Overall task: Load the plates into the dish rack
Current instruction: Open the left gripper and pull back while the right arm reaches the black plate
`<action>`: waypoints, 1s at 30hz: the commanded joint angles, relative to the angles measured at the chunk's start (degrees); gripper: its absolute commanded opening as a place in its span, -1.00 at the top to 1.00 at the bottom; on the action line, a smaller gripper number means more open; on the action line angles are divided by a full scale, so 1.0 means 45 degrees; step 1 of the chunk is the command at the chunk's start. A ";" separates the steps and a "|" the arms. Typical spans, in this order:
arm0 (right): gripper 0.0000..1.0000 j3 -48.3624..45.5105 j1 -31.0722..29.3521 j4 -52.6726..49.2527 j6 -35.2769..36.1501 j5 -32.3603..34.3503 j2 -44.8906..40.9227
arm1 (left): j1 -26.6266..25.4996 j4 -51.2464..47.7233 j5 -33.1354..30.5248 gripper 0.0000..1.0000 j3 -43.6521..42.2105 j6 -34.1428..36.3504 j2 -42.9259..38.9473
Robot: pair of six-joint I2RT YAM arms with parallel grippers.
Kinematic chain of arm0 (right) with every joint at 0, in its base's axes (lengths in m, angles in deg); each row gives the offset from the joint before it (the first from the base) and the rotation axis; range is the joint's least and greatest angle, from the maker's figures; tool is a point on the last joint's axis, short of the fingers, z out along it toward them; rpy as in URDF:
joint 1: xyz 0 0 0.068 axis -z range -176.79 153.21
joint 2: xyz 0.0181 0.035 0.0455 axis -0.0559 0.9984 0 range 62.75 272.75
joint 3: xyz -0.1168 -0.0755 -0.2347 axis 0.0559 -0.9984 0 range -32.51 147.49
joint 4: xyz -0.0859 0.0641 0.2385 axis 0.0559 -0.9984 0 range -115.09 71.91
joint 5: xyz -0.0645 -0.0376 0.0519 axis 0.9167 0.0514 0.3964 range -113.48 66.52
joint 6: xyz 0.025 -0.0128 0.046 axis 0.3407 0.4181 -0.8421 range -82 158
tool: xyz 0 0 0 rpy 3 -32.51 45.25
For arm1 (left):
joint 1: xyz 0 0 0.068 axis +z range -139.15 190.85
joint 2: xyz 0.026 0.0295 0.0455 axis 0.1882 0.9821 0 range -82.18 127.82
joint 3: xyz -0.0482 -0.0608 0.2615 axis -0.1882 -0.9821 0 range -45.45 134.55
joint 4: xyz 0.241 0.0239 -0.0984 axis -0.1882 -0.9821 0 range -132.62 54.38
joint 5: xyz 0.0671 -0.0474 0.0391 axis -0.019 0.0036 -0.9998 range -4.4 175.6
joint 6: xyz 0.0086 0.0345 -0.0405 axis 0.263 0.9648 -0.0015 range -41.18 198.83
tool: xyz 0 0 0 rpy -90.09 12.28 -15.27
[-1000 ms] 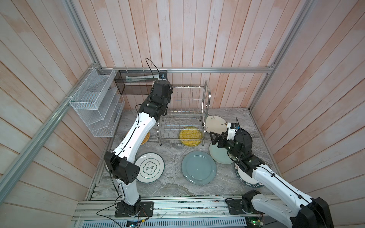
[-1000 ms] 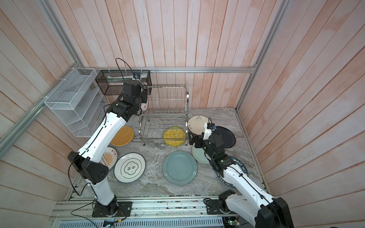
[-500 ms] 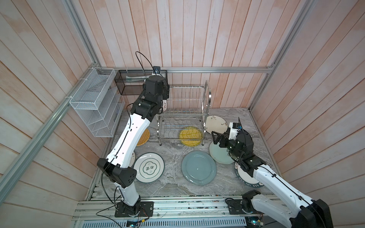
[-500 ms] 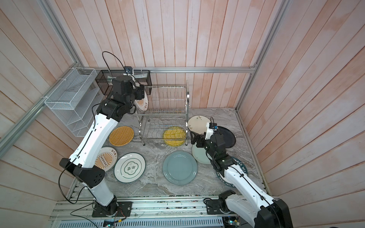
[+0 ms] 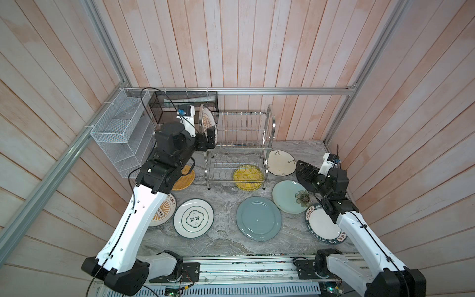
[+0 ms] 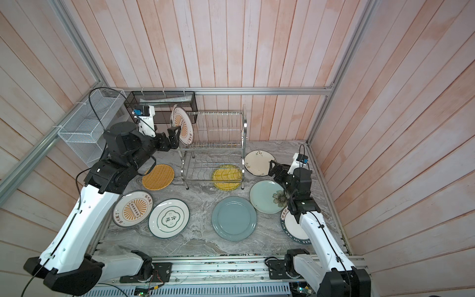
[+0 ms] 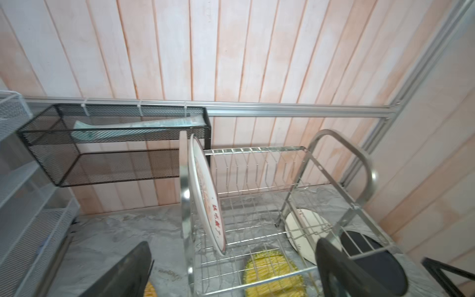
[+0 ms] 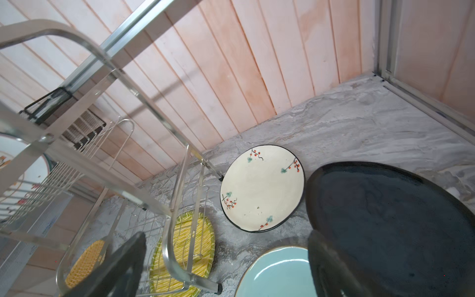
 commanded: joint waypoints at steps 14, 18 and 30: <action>-0.89 -0.0450 0.5857 0.2376 -0.2394 -0.2189 0.4870 | 0.0160 0.3972 0.9602 -1.00 -0.7440 -0.2936 -0.2347; -0.88 0.0395 0.6464 0.2108 -0.1332 -0.3493 0.6409 | 0.0157 0.5059 0.9879 -1.00 -0.8569 -0.3416 -0.2160; -0.71 0.2111 0.7158 0.1005 0.0962 -0.5194 0.9602 | 0.0165 0.6074 1.0002 -1.00 -0.9694 -0.2843 -0.1864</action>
